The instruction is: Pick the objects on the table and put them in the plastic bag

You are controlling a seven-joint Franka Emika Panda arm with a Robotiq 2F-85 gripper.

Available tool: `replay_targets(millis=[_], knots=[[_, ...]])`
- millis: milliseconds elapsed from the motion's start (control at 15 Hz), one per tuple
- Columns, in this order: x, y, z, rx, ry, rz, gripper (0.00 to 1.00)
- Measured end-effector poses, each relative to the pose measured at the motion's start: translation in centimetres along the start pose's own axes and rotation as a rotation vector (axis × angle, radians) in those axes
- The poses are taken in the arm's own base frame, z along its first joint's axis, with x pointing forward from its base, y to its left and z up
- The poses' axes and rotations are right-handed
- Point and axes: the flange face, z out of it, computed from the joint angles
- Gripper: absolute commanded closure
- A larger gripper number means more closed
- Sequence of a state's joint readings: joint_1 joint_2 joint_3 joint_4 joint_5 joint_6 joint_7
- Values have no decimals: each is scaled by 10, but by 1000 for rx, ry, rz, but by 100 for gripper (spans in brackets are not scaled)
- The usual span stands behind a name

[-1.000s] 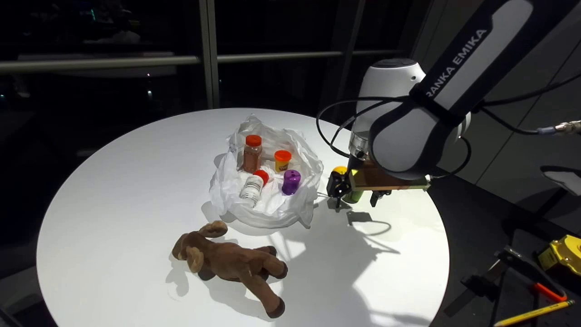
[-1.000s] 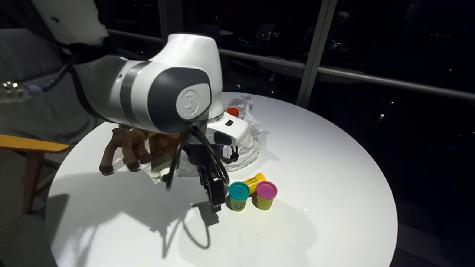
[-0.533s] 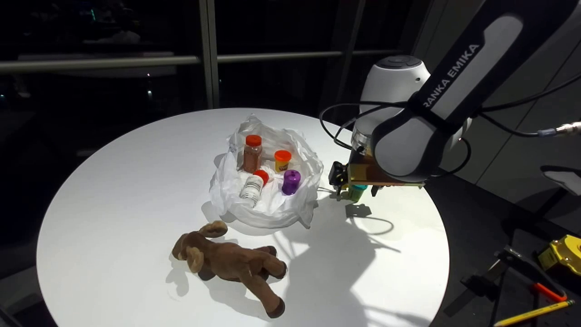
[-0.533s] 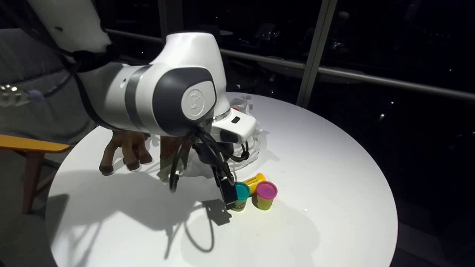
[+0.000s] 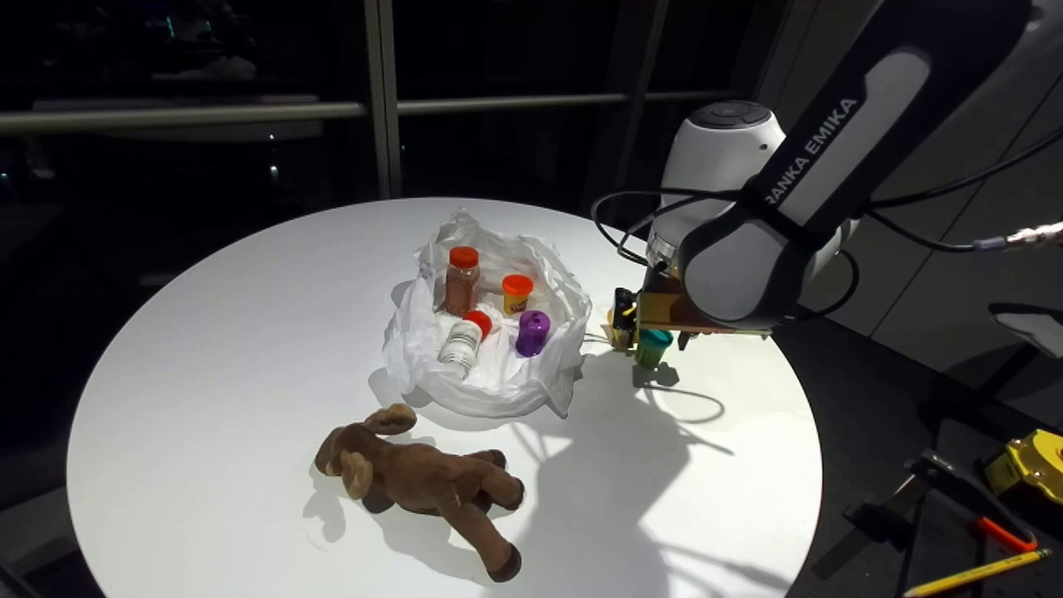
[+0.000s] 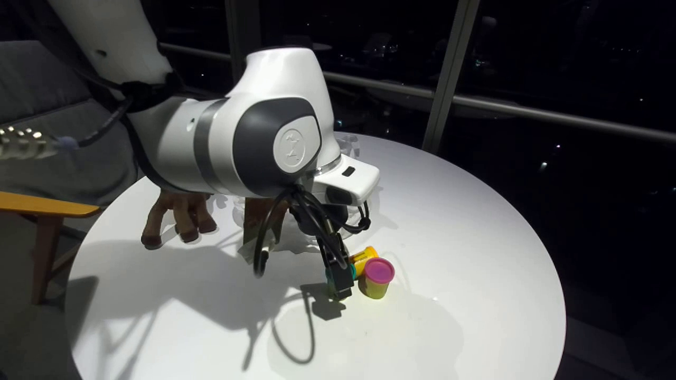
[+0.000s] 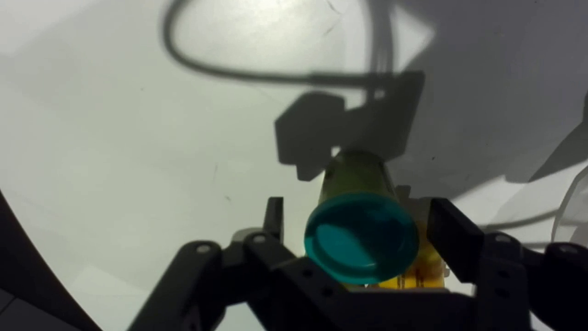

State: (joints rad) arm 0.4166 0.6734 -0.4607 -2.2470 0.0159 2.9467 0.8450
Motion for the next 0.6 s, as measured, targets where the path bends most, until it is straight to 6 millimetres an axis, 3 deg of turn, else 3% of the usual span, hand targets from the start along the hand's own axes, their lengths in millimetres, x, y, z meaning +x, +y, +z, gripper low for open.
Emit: replay_targets(millis=[200,467,600], knots=[[1,-2,3,-3,3,-2,71],[3,-4,0,-5,11,4,73],[7,-4,-10,-13,22,22,73]])
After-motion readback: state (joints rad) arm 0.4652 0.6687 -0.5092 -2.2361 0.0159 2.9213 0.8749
